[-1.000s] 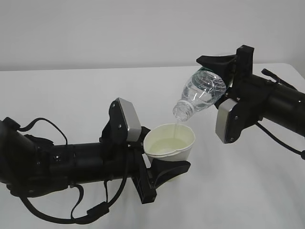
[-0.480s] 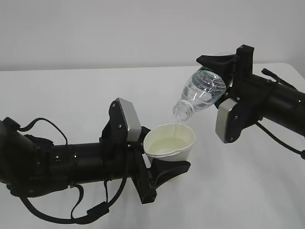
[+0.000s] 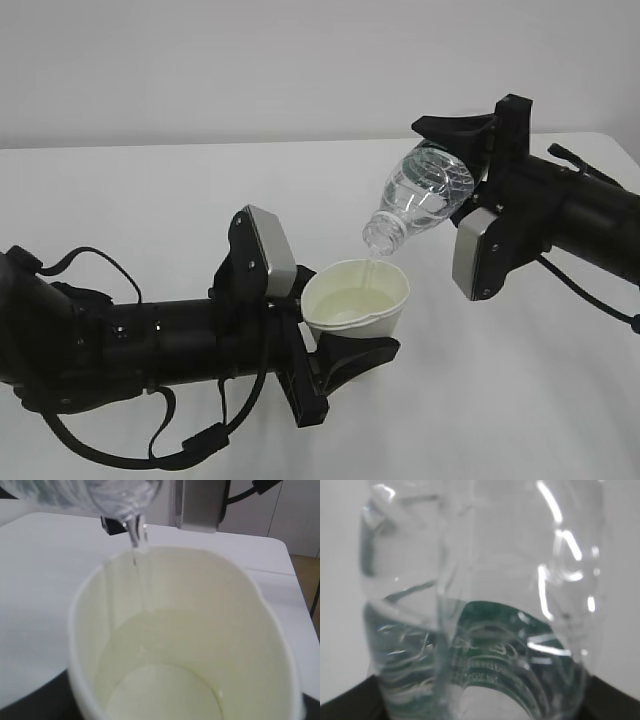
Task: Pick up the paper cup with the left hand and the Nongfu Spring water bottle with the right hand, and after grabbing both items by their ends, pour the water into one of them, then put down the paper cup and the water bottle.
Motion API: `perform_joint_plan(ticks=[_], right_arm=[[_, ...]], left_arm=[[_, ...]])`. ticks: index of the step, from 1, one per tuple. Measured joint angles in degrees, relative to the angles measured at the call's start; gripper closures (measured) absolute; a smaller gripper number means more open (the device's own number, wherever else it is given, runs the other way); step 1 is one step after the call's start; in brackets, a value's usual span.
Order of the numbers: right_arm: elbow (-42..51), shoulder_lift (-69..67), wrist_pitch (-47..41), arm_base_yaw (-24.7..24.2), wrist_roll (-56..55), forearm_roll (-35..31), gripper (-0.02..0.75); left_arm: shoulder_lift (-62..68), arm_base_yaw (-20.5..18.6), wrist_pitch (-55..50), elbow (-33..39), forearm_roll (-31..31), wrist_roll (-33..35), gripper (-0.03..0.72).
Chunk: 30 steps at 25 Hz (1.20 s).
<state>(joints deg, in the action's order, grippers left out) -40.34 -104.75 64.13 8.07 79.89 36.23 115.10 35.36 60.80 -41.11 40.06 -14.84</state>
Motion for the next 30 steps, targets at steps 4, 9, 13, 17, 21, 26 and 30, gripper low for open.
perform_joint_plan(ticks=[4, 9, 13, 17, 21, 26, 30], right_arm=[[-0.1, 0.0, 0.1, 0.0, 0.1, 0.0, 0.274], [-0.1, 0.0, 0.1, 0.0, 0.1, 0.0, 0.274], [-0.1, 0.0, 0.2, 0.0, 0.3, 0.0, 0.274], [-0.1, 0.0, 0.3, 0.0, 0.2, 0.0, 0.274], [-0.1, 0.0, 0.3, 0.0, 0.2, 0.0, 0.274], [-0.1, 0.0, 0.3, 0.0, 0.6, 0.0, 0.274], [-0.1, 0.0, 0.3, 0.0, 0.7, 0.0, 0.274]], left_arm=[[0.0, 0.0, 0.0, 0.0, 0.0, 0.0, 0.233], [0.0, 0.0, 0.0, 0.0, 0.0, 0.0, 0.233], [0.0, 0.0, 0.0, 0.0, 0.0, 0.0, 0.233], [0.0, 0.0, 0.0, 0.0, 0.0, 0.0, 0.233], [0.0, 0.0, 0.0, 0.0, 0.0, 0.0, 0.233], [0.0, 0.0, 0.0, 0.0, 0.0, 0.0, 0.233], [0.0, 0.0, 0.0, 0.0, 0.0, 0.0, 0.233]])
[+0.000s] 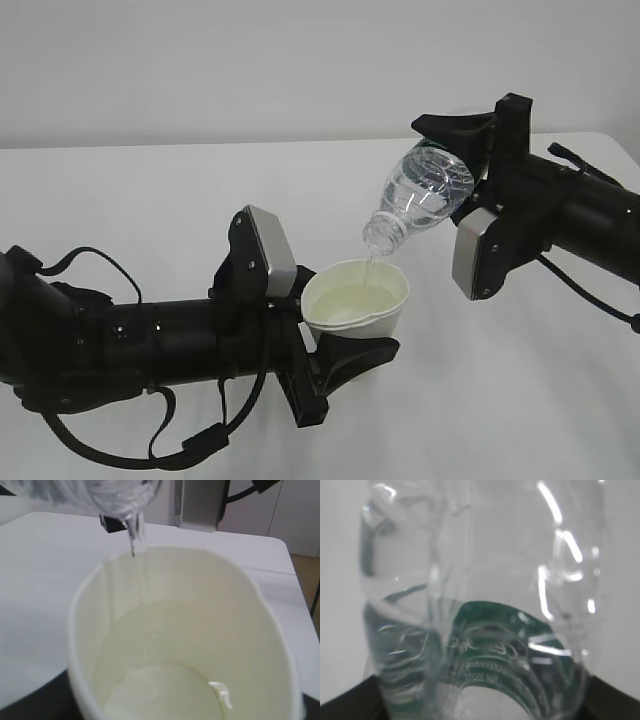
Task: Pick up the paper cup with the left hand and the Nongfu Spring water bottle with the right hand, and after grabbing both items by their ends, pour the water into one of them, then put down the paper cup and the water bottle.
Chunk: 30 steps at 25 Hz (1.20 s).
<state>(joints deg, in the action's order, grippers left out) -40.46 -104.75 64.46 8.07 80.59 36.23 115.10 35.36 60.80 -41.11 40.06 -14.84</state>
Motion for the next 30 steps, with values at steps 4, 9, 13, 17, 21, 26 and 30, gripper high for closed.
perform_joint_plan(ticks=[4, 9, 13, 17, 21, 26, 30], right_arm=[[0.0, 0.0, 0.0, 0.0, 0.1, 0.0, 0.274], [0.0, 0.0, 0.0, 0.0, 0.2, 0.0, 0.274], [0.0, 0.0, 0.0, 0.0, 0.4, 0.0, 0.274], [0.0, 0.0, 0.0, 0.0, 0.6, 0.0, 0.274], [0.0, 0.0, 0.0, 0.0, 0.7, 0.0, 0.274], [0.0, 0.0, 0.0, 0.0, 0.7, 0.0, 0.274], [0.0, 0.0, 0.0, 0.0, 0.8, 0.0, 0.274]], left_arm=[[0.0, 0.0, 0.0, 0.0, 0.0, 0.0, 0.233], [0.0, 0.0, 0.0, 0.0, 0.0, 0.0, 0.233], [0.0, 0.0, 0.0, 0.0, 0.0, 0.0, 0.233], [0.0, 0.0, 0.0, 0.0, 0.0, 0.0, 0.233], [0.0, 0.0, 0.0, 0.0, 0.0, 0.0, 0.233], [0.0, 0.0, -0.1, 0.0, 0.0, 0.0, 0.233], [0.0, 0.0, -0.1, 0.0, 0.0, 0.0, 0.233]])
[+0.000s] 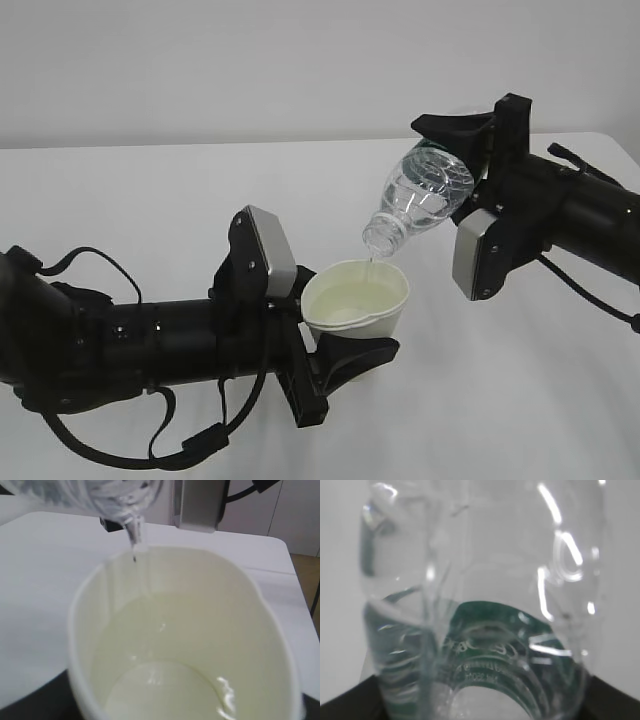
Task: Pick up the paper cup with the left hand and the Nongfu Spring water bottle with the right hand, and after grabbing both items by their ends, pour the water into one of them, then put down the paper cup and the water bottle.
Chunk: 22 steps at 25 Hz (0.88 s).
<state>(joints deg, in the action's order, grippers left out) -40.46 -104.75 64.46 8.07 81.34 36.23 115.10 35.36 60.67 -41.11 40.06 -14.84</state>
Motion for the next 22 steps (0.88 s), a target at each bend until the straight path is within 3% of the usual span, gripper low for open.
perform_joint_plan(ticks=[22], right_arm=[[0.0, 0.0, 0.1, 0.0, 1.0, 0.0, 0.274]], left_arm=[[0.0, 0.0, 0.0, 0.0, 0.0, 0.0, 0.233]])
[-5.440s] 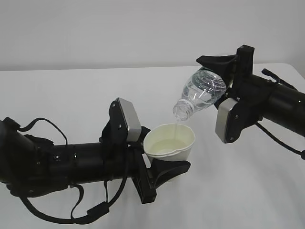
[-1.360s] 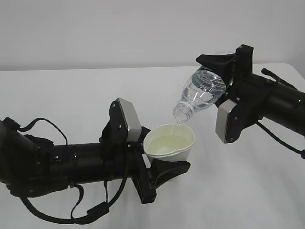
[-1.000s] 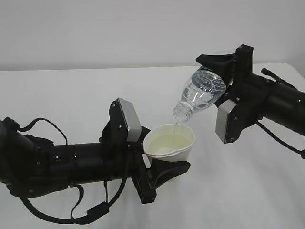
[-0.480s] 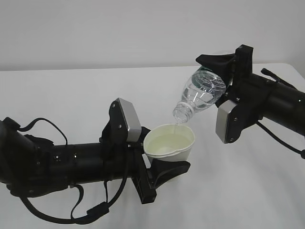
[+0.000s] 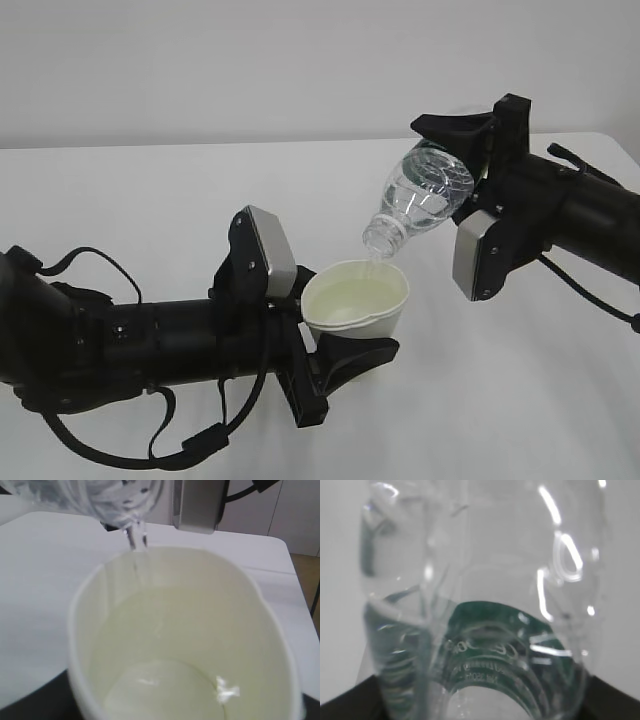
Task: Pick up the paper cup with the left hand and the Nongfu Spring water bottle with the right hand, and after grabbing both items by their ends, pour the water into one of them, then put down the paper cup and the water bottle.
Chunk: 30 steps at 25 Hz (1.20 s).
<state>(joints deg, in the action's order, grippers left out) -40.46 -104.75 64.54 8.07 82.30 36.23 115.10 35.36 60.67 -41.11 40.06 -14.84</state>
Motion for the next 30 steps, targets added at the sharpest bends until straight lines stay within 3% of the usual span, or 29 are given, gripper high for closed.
perform_joint_plan(ticks=[30], right_arm=[[0.0, 0.0, 0.0, 0.0, -16.2, 0.0, 0.274]], left_arm=[[0.0, 0.0, 0.0, 0.0, 0.0, 0.0, 0.233]])
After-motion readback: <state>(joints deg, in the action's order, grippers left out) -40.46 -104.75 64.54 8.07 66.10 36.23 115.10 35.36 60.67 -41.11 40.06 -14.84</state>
